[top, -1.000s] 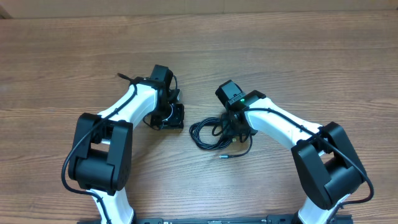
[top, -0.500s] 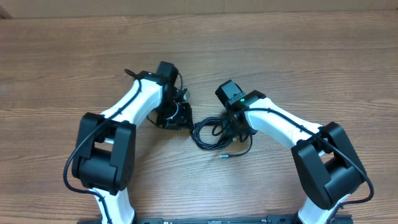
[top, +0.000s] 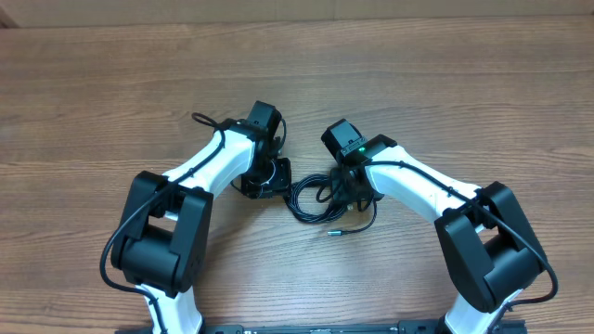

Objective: Untangle cables

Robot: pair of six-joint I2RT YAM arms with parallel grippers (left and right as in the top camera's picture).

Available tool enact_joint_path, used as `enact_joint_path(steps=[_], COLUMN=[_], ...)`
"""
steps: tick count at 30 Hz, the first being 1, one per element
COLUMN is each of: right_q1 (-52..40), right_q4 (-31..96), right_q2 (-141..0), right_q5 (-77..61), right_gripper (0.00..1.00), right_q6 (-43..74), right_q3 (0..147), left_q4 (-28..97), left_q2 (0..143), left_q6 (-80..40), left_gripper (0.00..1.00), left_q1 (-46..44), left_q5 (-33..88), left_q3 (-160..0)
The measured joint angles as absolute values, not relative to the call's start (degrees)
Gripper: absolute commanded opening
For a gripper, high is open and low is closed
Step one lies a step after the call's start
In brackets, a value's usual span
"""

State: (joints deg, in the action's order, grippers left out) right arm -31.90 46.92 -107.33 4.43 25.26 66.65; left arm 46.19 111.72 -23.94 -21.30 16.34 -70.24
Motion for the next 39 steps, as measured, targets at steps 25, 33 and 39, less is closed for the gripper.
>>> enact_joint_path(steps=[25,33,39], right_q1=[-31.90,-31.90,-31.90], right_q4=[45.89,45.98,46.09], right_q2=[-107.33,-107.33,-107.33], right_q5=[3.25,3.22,3.20], right_gripper=[0.56,0.56,0.56], right_q6=[25.26,25.26,25.26], right_q3=[66.65,66.65,66.65], left_q4=[42.83,43.68,43.11], left_q2=[108.62,108.49,108.86], left_q6=[-26.72,-27.09,-26.63], left_gripper=[0.41,0.49,0.48], left_q1=[-26.63,-28.16,-28.14], left_q5=[6.68,3.64,4.54], left_q3=[-65.71,-65.56,-65.45])
